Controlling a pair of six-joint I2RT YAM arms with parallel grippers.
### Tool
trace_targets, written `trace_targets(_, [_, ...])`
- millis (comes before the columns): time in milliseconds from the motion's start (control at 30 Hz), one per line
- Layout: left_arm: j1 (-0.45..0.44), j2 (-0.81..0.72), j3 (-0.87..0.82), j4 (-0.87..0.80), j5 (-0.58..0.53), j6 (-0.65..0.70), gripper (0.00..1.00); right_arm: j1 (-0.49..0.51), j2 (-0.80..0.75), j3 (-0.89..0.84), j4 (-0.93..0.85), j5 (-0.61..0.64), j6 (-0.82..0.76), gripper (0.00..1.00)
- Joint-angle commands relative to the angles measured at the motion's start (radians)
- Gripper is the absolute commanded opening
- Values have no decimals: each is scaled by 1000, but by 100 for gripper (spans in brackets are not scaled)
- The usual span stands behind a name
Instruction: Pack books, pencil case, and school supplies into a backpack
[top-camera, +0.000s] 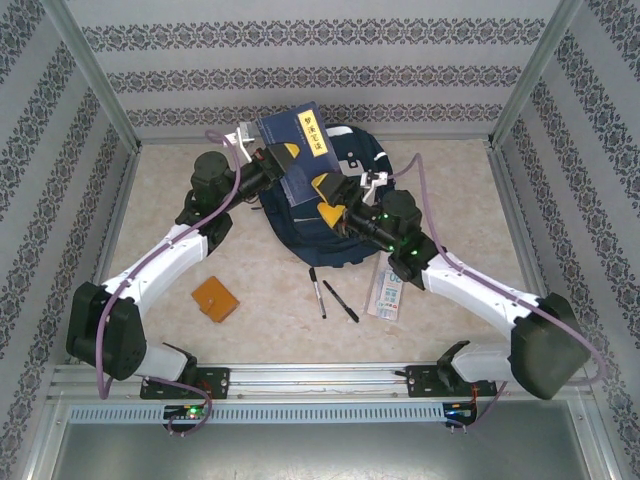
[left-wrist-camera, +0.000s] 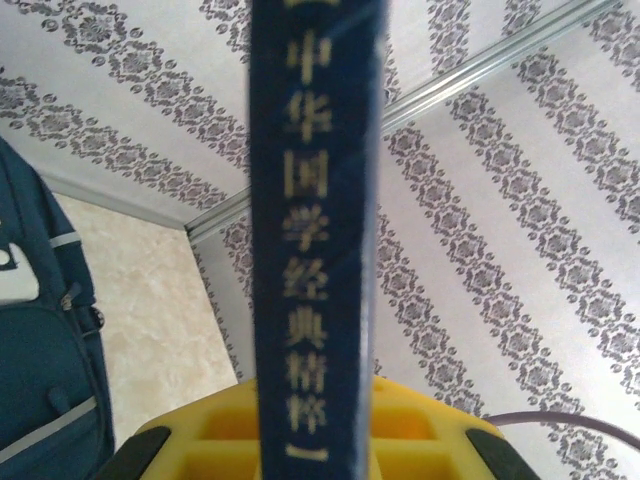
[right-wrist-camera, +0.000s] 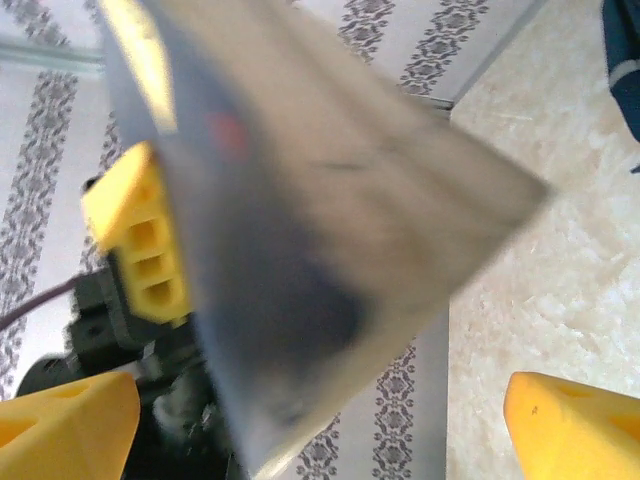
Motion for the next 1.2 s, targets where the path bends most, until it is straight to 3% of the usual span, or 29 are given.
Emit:
trace_targets(0, [-37, 8, 12, 163, -72, -40, 0, 25, 23, 31, 129, 121, 89, 89])
trace_targets(67, [-59, 11, -4, 185, -97, -43, 0, 25, 41, 41, 172, 142, 91, 84])
trace_targets(167, [-82, 23, -15, 189, -97, -58, 0, 26, 70, 31, 311, 182, 95, 63])
trace_targets(300, [-85, 32, -53, 204, -110, -100, 8, 25, 94, -1, 450, 227, 93, 15])
trace_targets(367, [-84, 24, -65, 179, -114, -90, 21, 25, 92, -6, 450, 233, 79, 2])
trace_targets(433, [-71, 17, -38, 71, -78, -31, 43, 22, 89, -4, 443, 222, 46, 0])
trace_targets(567, [-50, 32, 63, -252, 26, 291, 61, -35, 64, -23, 349, 174, -44, 0])
trace_targets(700, [-52, 58, 75, -430, 100, 596, 65, -139, 14, -47, 183, 100, -144, 0])
trace_targets(833, [-63, 107, 100, -614, 102, 876, 67, -254, -63, -58, -37, 27, -295, 0])
trace_targets(967, [-112, 206, 188, -800, -11, 1144, 69, -384, -153, -71, -243, -9, -424, 0])
trace_targets(1167, [-182, 385, 321, -889, -209, 1325, 74, -536, -270, -95, -394, -51, -533, 0])
